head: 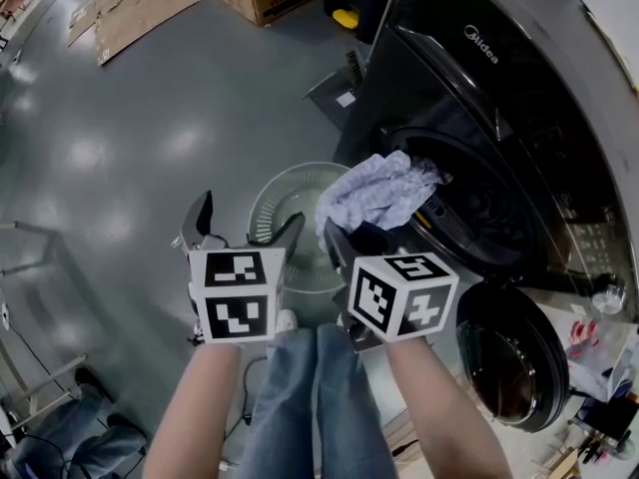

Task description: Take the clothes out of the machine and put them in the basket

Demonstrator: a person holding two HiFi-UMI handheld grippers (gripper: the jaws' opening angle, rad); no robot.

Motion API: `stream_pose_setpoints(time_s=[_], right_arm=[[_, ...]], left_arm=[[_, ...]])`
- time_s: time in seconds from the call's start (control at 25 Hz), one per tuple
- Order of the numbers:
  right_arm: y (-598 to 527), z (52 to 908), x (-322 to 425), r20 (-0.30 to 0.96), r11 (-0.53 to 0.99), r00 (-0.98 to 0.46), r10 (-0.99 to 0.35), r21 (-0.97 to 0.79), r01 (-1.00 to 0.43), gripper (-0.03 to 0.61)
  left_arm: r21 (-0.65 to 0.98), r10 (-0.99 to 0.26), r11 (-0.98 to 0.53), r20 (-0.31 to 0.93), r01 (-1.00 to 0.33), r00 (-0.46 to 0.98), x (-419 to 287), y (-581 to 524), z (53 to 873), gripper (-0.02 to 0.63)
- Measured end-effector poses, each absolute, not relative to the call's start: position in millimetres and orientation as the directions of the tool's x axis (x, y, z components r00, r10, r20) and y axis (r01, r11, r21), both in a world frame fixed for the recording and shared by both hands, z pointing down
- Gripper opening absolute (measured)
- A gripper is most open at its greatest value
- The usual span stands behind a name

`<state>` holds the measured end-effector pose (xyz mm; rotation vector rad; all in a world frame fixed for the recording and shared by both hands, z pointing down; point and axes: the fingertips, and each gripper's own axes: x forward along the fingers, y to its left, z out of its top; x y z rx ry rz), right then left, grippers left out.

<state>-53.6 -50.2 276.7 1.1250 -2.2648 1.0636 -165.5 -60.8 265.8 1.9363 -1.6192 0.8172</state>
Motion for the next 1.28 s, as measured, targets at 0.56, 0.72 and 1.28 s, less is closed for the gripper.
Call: stream_pose_setpoints(time_s=[0.56,0.72,1.28], right_arm=[[-33.3,384.9,-49.0,0.774,0.301,-0.503,-0.385,-0.410,-0.861,0.365],[-32.1,400.4,-31.8,0.791,0.294,-0.487,-0.371,-0.397,-0.869,0.365],[-74.4,444.5,50.6,0.848,0.304,-0.364,-0.386,-0.255,-0.918,0.364]], left_arm=[[-0.004,-0.653,-0.177,0.749,-0.984,0.115,-182.6,-51.4,313.5,0.560],[0.003,-0.633,-0.184,0.764,-0.983,0.121,-171.6,-49.8,328.5,0.560],[0.023,-0.585,-0.217,0.797,-0.976,0.149,-115.2,-70.9,368.0,0.560]])
